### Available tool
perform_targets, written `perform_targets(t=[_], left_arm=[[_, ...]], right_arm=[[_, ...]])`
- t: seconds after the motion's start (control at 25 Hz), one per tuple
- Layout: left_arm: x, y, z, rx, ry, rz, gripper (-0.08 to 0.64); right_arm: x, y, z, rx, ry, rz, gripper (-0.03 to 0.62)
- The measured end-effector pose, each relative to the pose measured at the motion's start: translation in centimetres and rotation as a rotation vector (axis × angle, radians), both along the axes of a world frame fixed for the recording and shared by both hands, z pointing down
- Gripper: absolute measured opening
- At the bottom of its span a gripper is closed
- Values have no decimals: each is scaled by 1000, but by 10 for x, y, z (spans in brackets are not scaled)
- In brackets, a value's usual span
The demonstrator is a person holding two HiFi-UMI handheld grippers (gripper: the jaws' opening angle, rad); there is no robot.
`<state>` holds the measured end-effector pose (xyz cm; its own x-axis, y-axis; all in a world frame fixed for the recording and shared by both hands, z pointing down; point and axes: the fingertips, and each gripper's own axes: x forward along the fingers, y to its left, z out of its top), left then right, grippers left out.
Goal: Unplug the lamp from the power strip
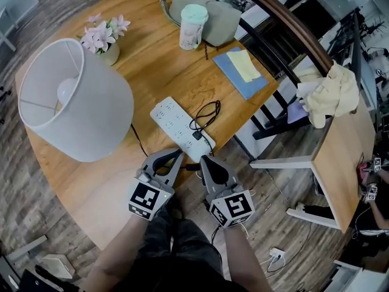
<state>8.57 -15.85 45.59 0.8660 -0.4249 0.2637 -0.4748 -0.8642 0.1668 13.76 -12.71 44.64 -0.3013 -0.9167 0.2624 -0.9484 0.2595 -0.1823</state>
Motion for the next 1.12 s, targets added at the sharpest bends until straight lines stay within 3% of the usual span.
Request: perform_targets(t=[0.4,0.48,0.72,0.92,1.12], left_arm=[[13,-14,22,-29,-81,-7,-3],[17,-15,24,-11,-109,-5,-2],[28,-25,33,42,-217,8,0],[38,-27,38,95,-314,40,74],[38,-30,43,138,-377,-5,75]], right_arm=[[14,-31,6,-14,111,-26,8],[16,-37,10,-24,105,-44,61],[16,-54,27,-66,139,-124,77],[8,-67,30,-76,196,-221,84],[4,-72,33,-68,260,-258,81]])
